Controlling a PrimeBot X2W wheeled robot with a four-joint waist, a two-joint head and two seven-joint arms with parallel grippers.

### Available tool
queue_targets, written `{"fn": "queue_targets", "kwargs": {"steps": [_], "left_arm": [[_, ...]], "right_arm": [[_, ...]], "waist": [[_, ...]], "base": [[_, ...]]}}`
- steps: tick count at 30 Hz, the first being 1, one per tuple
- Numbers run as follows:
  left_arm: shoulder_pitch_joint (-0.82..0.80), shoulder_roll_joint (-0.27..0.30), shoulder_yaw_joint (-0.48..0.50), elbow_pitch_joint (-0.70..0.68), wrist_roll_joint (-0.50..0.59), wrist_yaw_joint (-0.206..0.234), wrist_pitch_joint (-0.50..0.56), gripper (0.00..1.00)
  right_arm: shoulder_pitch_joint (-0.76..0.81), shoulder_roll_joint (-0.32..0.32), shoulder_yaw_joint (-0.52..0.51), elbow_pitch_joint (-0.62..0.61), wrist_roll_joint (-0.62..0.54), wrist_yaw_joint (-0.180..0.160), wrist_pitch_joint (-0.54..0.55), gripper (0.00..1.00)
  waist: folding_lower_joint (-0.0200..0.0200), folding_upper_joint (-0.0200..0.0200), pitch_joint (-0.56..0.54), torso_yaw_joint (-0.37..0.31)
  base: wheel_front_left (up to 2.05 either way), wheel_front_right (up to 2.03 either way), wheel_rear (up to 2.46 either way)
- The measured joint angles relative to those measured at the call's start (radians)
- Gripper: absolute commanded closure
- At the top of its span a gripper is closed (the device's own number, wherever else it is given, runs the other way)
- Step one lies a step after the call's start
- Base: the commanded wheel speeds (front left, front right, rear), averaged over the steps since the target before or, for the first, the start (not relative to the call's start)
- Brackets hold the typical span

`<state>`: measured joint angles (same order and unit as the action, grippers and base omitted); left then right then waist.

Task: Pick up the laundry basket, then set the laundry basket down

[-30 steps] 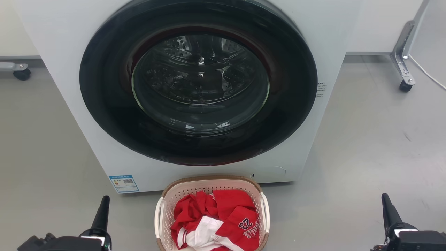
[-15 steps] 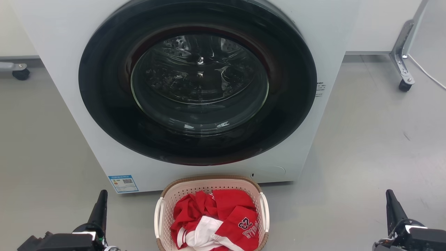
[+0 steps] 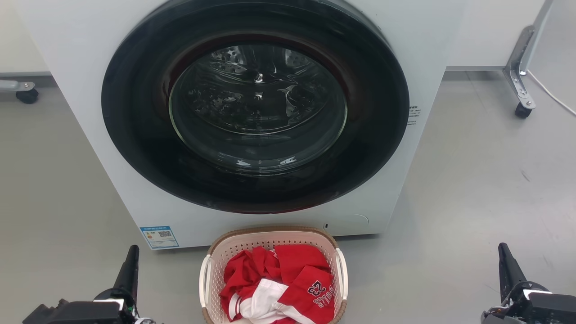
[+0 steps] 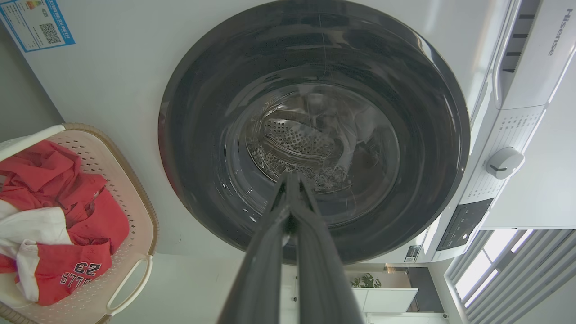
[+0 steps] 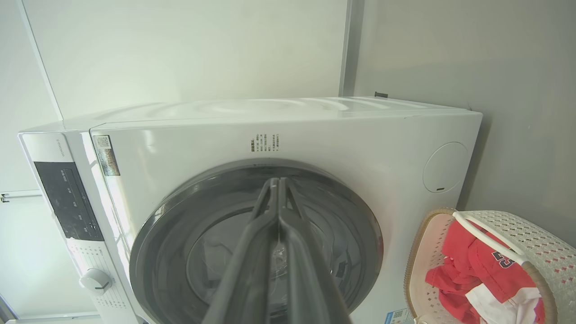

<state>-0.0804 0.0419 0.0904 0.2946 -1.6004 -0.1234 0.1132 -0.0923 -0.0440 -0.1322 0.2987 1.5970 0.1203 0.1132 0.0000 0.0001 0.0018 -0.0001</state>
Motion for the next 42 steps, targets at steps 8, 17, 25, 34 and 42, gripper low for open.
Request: {"fn": "queue_targets", "kwargs": {"steps": [8,17,25,34,42], "left_arm": [[0.0,0.0,0.0,0.0,0.0,0.0,0.0,1.0],[0.0,0.0,0.0,0.0,0.0,0.0,0.0,1.0],[0.0,0.0,0.0,0.0,0.0,0.0,0.0,1.0],[0.0,0.0,0.0,0.001,0.0,0.0,0.0,1.0],[0.0,0.0,0.0,0.001,0.0,0.0,0.0,1.0]], "right_arm": [[0.0,0.0,0.0,0.0,0.0,0.0,0.0,1.0],[0.0,0.0,0.0,0.0,0.0,0.0,0.0,1.0],[0.0,0.0,0.0,0.0,0.0,0.0,0.0,1.0],[0.0,0.0,0.0,0.0,0.0,0.0,0.0,1.0],[0.0,0.0,0.0,0.0,0.0,0.0,0.0,1.0]], "waist": [[0.0,0.0,0.0,0.0],[0.0,0.0,0.0,0.0],[0.0,0.0,0.0,0.0],[0.0,0.0,0.0,0.0],[0.0,0.0,0.0,0.0]], "base": [[0.0,0.0,0.0],[0.0,0.0,0.0],[0.0,0.0,0.0],[0.0,0.0,0.0],[0.0,0.0,0.0]]}}
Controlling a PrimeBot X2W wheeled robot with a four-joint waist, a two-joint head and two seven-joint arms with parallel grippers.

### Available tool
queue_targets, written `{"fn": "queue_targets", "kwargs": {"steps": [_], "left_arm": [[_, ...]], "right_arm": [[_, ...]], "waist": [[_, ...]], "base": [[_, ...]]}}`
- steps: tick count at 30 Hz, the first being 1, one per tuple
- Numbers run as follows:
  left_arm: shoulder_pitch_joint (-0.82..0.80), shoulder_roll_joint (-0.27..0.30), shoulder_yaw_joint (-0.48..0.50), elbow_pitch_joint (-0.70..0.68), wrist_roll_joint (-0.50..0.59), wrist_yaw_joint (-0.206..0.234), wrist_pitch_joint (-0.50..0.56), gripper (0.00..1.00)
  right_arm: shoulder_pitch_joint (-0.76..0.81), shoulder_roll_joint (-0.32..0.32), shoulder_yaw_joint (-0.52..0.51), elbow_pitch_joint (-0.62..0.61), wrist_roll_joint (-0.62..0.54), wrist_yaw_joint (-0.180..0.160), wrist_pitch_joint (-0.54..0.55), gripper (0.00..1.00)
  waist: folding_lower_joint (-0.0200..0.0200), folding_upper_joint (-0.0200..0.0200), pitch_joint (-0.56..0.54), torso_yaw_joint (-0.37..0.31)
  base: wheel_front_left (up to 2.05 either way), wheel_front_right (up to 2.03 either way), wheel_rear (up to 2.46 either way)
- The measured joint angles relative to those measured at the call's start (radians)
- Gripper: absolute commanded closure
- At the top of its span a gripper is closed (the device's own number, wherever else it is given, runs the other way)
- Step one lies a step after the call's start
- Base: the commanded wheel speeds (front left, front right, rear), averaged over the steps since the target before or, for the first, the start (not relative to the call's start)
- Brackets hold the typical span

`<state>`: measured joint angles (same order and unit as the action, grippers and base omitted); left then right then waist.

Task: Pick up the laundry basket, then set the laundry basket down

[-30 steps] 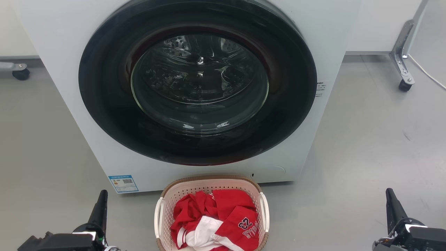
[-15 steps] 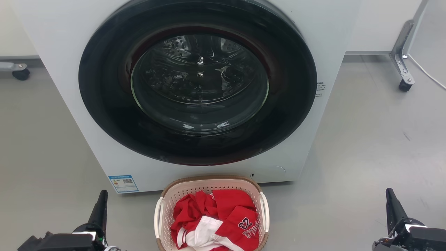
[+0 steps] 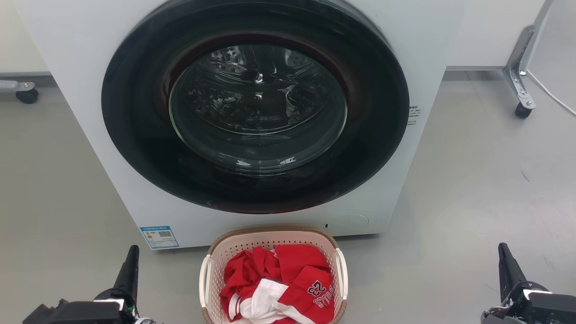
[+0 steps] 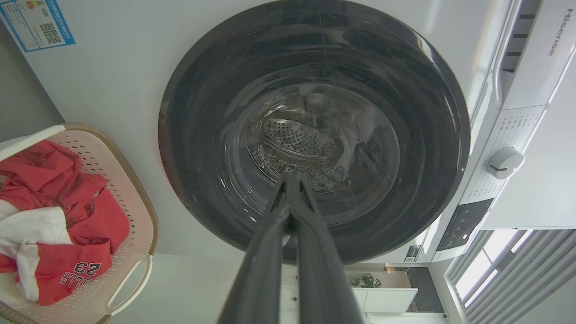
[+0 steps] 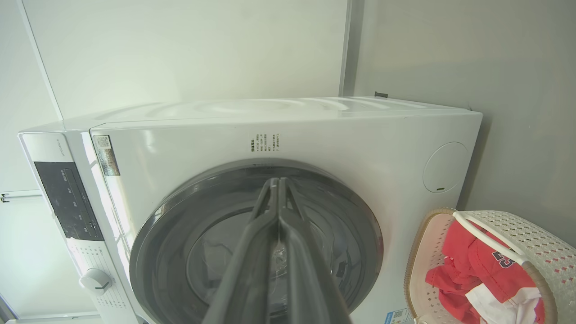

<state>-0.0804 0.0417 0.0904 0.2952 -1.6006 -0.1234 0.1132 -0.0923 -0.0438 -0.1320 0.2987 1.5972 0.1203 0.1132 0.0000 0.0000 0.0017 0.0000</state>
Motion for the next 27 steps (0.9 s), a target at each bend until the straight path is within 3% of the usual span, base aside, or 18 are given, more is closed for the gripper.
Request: {"fn": "queue_targets", "kwargs": {"steps": [27], "left_arm": [[0.0,0.0,0.0,0.0,0.0,0.0,0.0,1.0]], "right_arm": [[0.0,0.0,0.0,0.0,0.0,0.0,0.0,1.0]], "waist": [[0.0,0.0,0.0,0.0]], "base": [[0.0,0.0,0.0]]}}
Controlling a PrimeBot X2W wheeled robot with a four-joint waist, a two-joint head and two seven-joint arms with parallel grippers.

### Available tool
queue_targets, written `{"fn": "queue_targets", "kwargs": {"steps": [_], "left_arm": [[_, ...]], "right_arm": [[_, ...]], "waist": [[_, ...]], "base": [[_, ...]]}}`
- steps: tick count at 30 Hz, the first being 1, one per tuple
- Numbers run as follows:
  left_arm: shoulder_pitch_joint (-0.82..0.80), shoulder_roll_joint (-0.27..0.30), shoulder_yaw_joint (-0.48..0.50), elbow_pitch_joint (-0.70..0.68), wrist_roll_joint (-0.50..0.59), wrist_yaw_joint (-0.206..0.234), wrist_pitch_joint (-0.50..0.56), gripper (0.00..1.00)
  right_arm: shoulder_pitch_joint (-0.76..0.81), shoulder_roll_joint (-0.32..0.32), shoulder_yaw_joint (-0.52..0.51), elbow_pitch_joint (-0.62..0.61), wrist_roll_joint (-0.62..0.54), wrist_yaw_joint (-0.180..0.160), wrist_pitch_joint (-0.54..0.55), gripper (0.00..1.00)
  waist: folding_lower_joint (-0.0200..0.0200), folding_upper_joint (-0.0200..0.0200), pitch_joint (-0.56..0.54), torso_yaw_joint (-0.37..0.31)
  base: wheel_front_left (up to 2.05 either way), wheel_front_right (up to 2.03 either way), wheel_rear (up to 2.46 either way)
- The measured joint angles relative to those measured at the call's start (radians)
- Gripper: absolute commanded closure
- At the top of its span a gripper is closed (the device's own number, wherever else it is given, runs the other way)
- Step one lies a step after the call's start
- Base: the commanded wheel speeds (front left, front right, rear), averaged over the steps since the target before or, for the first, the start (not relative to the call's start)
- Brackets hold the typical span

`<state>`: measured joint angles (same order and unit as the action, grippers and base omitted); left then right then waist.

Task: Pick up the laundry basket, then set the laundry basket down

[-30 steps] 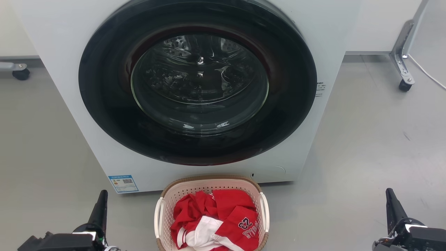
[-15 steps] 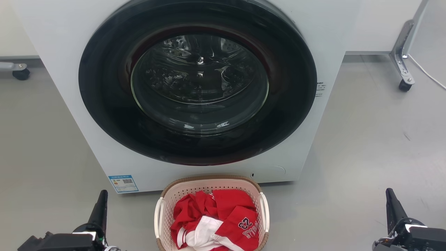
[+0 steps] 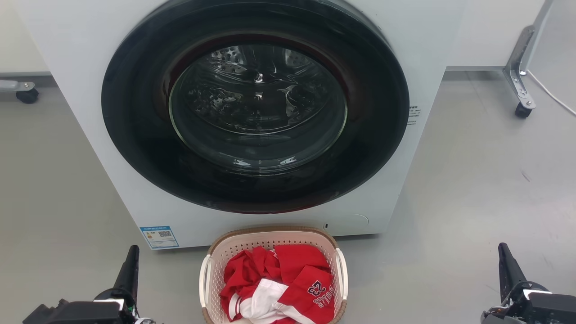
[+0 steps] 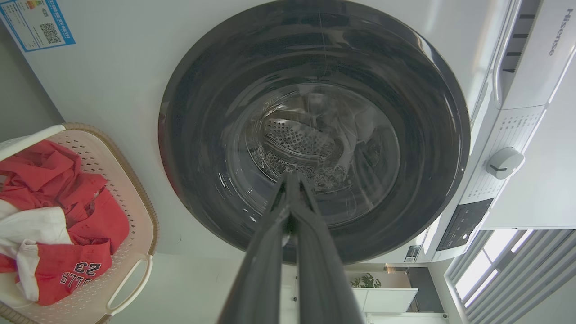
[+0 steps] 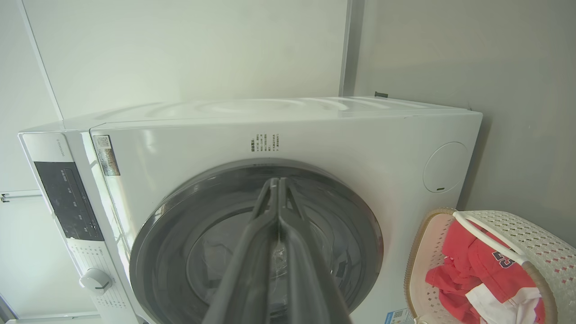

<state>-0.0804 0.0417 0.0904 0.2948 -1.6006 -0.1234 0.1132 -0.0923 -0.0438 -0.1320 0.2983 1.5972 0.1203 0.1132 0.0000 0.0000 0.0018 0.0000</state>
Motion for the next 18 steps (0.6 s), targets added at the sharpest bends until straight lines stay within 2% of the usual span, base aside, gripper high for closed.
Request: {"fn": "queue_targets", "kwargs": {"steps": [18], "left_arm": [[0.0,0.0,0.0,0.0,0.0,0.0,0.0,1.0]], "right_arm": [[0.0,0.0,0.0,0.0,0.0,0.0,0.0,1.0]], "waist": [[0.0,0.0,0.0,0.0]], "base": [[0.0,0.0,0.0]]}}
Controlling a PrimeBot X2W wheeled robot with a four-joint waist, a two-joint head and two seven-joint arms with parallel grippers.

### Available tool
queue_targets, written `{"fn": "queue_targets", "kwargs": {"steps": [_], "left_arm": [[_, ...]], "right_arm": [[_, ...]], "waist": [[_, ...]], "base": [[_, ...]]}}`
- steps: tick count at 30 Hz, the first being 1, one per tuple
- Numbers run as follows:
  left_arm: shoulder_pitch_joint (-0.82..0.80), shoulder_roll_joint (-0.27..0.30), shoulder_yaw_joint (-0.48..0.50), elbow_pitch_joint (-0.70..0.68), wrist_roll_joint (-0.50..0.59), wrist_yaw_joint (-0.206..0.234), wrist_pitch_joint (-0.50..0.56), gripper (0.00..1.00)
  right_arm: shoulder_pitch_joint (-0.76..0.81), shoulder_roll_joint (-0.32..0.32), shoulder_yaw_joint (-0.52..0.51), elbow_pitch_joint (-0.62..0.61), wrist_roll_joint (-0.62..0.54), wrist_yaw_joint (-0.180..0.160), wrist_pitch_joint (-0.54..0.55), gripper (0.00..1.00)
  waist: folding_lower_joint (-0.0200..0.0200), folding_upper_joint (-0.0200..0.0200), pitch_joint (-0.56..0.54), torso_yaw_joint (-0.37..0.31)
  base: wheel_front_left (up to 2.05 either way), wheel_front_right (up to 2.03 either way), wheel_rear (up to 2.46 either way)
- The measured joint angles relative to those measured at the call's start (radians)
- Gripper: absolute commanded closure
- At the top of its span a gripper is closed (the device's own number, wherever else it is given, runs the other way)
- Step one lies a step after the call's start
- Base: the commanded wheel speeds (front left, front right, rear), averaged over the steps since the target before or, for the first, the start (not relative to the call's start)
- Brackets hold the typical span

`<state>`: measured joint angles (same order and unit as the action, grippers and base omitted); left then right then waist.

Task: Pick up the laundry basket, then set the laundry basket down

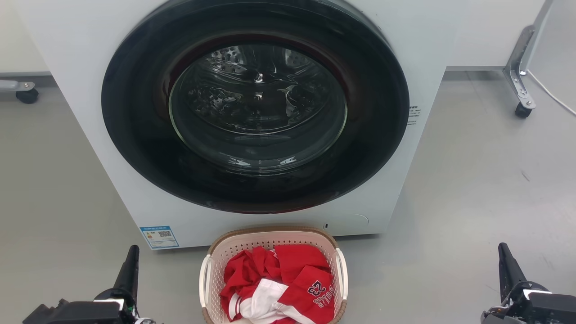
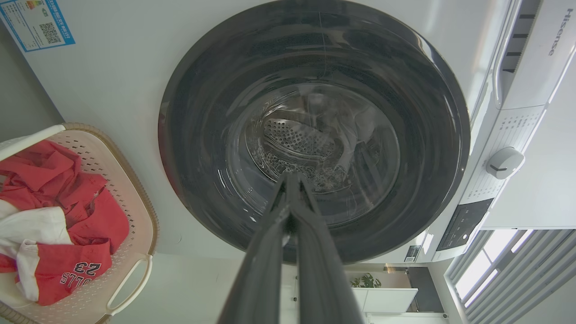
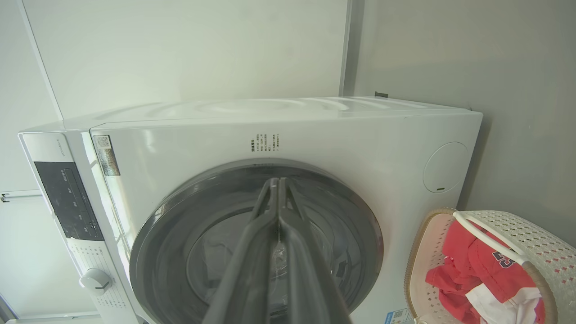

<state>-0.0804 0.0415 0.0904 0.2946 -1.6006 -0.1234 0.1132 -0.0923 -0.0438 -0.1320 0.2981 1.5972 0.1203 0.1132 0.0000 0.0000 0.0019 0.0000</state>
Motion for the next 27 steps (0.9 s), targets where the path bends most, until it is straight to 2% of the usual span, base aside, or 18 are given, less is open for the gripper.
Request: {"fn": "queue_targets", "kwargs": {"steps": [27], "left_arm": [[0.0,0.0,0.0,0.0,0.0,0.0,0.0,1.0]], "right_arm": [[0.0,0.0,0.0,0.0,0.0,0.0,0.0,1.0]], "waist": [[0.0,0.0,0.0,0.0]], "base": [[0.0,0.0,0.0]]}}
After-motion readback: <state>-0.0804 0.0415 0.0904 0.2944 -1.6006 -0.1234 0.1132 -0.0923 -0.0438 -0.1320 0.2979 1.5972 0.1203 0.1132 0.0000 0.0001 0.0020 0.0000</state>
